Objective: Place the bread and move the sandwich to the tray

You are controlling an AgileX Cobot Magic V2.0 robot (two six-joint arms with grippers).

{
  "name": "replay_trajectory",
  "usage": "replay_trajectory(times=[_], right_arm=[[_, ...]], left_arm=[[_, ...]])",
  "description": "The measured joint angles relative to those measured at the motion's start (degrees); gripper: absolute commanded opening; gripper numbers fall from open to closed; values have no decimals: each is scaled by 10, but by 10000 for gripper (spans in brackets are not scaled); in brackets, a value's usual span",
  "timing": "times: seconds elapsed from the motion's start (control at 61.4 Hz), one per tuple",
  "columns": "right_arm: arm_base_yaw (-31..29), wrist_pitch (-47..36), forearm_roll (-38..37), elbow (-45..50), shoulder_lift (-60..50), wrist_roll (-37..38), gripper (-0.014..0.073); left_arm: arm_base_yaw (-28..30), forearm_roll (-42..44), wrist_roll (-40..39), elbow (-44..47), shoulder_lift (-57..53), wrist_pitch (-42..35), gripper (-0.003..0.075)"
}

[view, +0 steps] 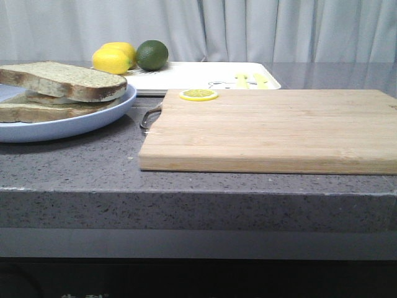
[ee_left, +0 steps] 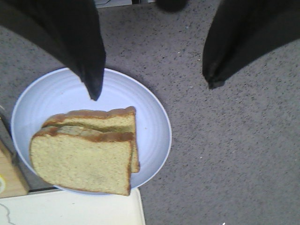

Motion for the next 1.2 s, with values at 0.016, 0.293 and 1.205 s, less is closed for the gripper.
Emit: replay_trajectory(times=[0.016, 0.293, 1.205], right_arm=[[0, 0, 0, 0, 0, 0, 363], [0, 0, 0, 0, 0, 0, 363], [0, 0, 0, 0, 0, 1, 363]], left_arm=[[4, 1, -1, -5, 7, 4, 439], [130, -79, 24, -88, 185, 57, 439], [252, -453, 260, -106, 489, 29, 153]])
